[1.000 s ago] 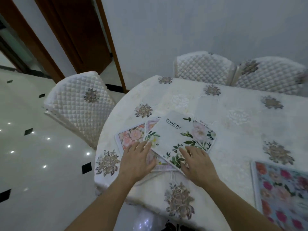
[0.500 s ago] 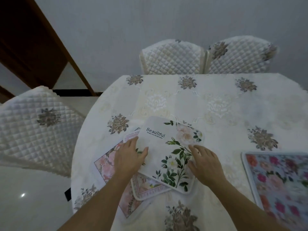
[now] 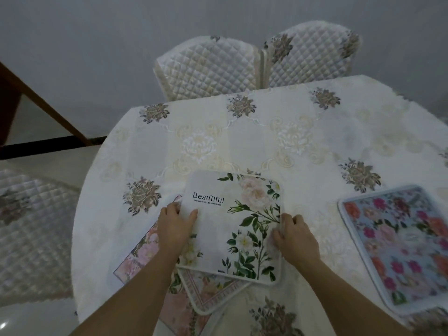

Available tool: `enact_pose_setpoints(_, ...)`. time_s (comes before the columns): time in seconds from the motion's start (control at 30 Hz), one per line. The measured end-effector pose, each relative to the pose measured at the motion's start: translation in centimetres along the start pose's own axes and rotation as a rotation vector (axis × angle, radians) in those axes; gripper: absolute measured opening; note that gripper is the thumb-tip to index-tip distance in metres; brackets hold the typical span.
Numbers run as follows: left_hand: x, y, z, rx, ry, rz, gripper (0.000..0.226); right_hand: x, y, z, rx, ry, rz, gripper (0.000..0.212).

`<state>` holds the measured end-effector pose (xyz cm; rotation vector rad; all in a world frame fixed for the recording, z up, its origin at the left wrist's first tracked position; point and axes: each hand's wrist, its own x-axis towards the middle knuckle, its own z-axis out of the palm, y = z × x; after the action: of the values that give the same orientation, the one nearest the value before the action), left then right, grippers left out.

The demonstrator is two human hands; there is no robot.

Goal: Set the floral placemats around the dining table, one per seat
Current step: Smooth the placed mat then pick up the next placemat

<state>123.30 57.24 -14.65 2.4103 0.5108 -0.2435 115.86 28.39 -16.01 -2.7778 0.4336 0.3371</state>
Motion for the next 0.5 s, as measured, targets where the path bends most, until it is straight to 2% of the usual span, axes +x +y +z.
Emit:
enact_pose_setpoints(0.17, 1.1, -0.8, 0.7, -0.081, -0.045, -0.021, 0.053, 0.2, -1.1, 0.9, 0.284, -0.017, 0.195, 0.037)
enact_pose_setpoints(0.33, 0.9, -0.6, 1.1, -0.166, -0.176, -0.034, 0.043, 0.5, -1.4, 0.7, 0.378, 0.005, 0.218, 0.043)
enact_pose_setpoints(0.5, -0.1, -1.0, 0.8, -0.292, -0.198, -0.023, 0.040, 1.0, -2.0, 0.3, 0.571, -0.033, 0.219, 0.021)
